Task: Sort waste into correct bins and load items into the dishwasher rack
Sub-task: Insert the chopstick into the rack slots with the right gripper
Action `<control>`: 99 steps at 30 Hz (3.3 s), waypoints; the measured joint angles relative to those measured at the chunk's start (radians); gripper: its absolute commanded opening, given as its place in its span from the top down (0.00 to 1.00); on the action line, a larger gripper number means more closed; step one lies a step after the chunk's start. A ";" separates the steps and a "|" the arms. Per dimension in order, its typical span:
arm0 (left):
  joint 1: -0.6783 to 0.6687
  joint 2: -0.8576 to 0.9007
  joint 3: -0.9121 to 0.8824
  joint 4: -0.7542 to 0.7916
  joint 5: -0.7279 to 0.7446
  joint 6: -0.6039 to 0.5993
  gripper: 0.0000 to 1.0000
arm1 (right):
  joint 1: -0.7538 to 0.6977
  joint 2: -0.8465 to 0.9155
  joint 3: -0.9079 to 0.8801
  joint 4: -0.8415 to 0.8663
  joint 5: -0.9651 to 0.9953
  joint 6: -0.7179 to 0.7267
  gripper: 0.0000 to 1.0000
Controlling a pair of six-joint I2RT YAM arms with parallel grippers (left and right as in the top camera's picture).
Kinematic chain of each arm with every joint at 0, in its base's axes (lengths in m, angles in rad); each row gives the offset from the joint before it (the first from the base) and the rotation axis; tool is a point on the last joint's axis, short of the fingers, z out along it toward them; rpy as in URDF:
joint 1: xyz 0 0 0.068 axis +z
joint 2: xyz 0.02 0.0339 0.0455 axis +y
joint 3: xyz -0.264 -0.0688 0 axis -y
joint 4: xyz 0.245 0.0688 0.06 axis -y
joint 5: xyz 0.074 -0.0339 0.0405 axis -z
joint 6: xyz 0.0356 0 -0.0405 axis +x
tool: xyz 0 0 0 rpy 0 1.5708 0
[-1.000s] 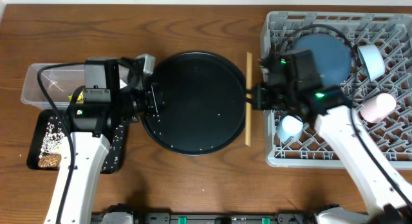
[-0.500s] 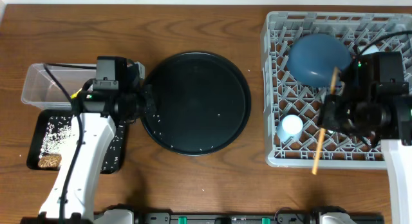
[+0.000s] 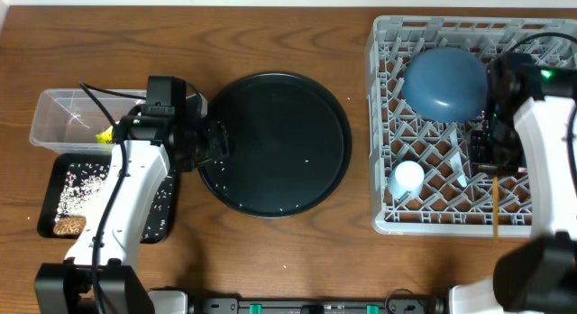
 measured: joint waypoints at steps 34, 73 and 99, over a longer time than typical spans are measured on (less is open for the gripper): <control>0.000 0.000 0.000 0.000 0.000 0.000 0.30 | -0.092 0.082 -0.037 0.498 0.023 -0.309 0.99; 0.000 0.000 0.000 -0.017 -0.002 0.005 0.01 | -0.094 0.082 -0.101 0.579 -0.138 -0.300 0.33; 0.000 0.000 0.000 -0.021 0.000 0.000 0.02 | -0.094 -0.031 0.012 0.488 -0.414 -0.150 0.01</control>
